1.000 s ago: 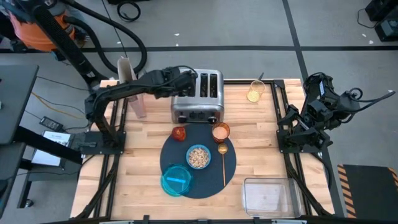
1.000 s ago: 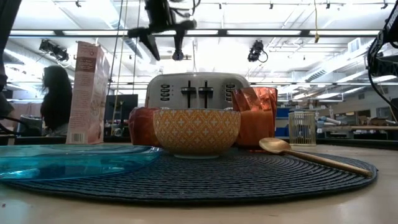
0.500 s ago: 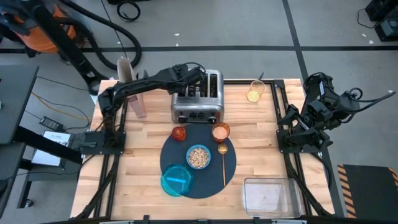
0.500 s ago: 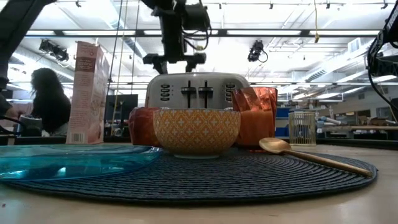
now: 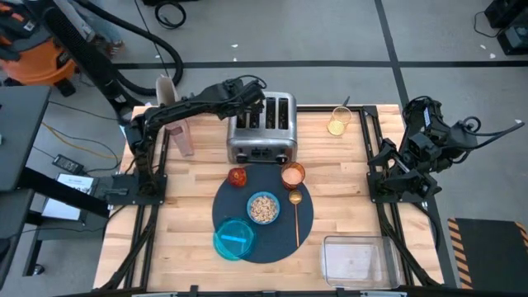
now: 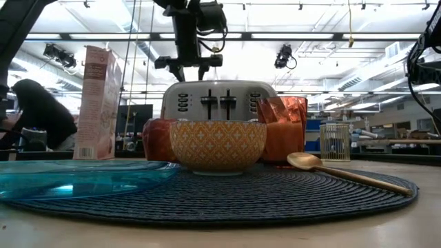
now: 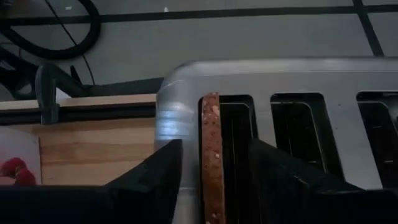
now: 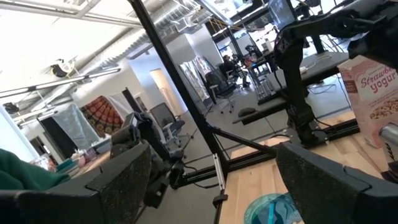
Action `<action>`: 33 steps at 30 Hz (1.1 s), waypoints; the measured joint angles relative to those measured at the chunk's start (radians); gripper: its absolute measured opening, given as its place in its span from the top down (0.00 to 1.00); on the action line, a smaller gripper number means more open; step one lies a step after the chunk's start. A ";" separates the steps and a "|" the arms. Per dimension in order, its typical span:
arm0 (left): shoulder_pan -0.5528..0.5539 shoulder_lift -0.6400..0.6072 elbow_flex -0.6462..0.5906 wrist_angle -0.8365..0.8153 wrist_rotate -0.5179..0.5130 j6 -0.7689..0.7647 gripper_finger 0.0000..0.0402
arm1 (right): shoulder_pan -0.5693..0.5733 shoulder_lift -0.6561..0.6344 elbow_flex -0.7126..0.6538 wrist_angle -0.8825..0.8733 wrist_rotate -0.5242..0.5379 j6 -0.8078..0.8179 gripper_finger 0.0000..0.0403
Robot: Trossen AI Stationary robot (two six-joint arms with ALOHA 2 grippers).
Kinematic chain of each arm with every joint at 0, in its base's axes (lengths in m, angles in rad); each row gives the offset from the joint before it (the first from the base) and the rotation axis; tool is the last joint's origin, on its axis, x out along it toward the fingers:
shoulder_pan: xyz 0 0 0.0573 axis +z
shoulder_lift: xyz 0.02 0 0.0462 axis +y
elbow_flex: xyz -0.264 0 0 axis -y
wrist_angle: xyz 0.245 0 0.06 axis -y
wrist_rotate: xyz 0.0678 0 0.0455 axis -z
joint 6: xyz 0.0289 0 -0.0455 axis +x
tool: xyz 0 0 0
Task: Arrange a breakfast setting
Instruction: Put the toasted bread on the blue plate
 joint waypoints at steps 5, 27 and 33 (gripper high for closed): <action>0.004 0.020 0.000 0.012 0.032 0.000 0.60 | 0.000 0.000 0.000 -0.002 0.000 -0.002 0.13; 0.002 0.013 0.011 -0.011 0.030 0.000 0.94 | 0.000 0.000 0.000 -0.002 -0.020 0.027 0.13; -0.011 -0.049 0.106 -0.038 0.027 0.030 0.95 | 0.000 0.000 0.000 -0.002 -0.031 0.019 0.13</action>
